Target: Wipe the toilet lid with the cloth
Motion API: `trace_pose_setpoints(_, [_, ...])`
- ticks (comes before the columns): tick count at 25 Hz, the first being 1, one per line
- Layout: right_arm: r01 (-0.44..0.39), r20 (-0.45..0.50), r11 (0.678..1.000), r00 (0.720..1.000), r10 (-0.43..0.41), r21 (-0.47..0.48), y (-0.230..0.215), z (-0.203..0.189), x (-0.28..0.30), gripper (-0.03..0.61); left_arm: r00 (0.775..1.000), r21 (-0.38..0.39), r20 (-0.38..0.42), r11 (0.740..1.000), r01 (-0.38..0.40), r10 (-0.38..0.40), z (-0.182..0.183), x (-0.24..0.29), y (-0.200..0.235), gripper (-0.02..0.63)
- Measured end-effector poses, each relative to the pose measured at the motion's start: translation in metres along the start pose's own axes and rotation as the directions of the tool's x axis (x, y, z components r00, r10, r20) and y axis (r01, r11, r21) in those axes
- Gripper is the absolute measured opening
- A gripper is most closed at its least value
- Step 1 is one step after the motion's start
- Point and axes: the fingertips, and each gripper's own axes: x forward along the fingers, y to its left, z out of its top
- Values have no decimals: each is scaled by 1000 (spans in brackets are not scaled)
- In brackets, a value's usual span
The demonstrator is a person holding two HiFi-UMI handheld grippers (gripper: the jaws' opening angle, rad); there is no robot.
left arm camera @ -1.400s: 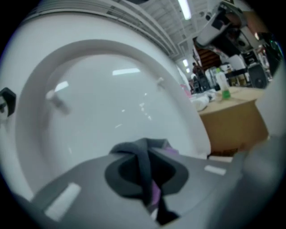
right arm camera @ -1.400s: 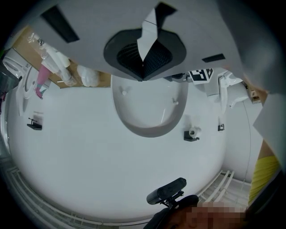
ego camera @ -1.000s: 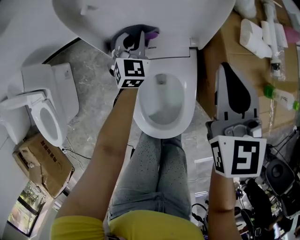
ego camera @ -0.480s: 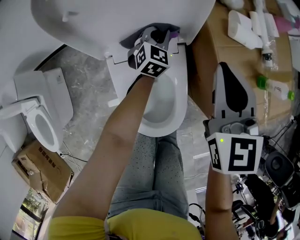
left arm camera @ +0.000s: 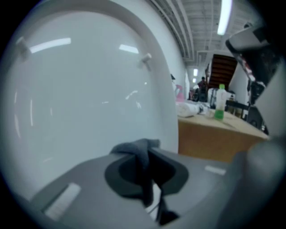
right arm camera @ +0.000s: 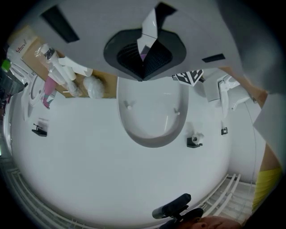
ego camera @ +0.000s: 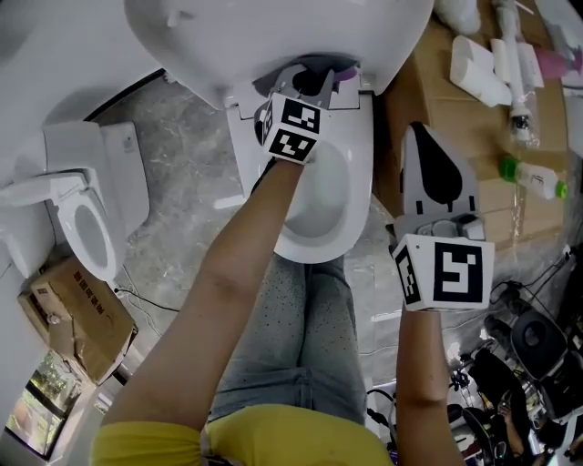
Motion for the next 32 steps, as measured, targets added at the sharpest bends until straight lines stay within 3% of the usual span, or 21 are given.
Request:
trace_pose_setpoints(11, [-63,-12,998,998,63,-24,28,14,-14,15,997,-111,43,992,-63,68,20,-89,-14,18])
trace_pose_setpoints(20, [-89,-49,995,995,86,-51,47,28,-43,15,991,-78,108,994,-71,79,76,-146,-23,18])
trace_pose_setpoints(32, [-73,7,995,997,73,-69,62,75,-101,15,971,-59,223,995,-75,86,161,-234,-51,18])
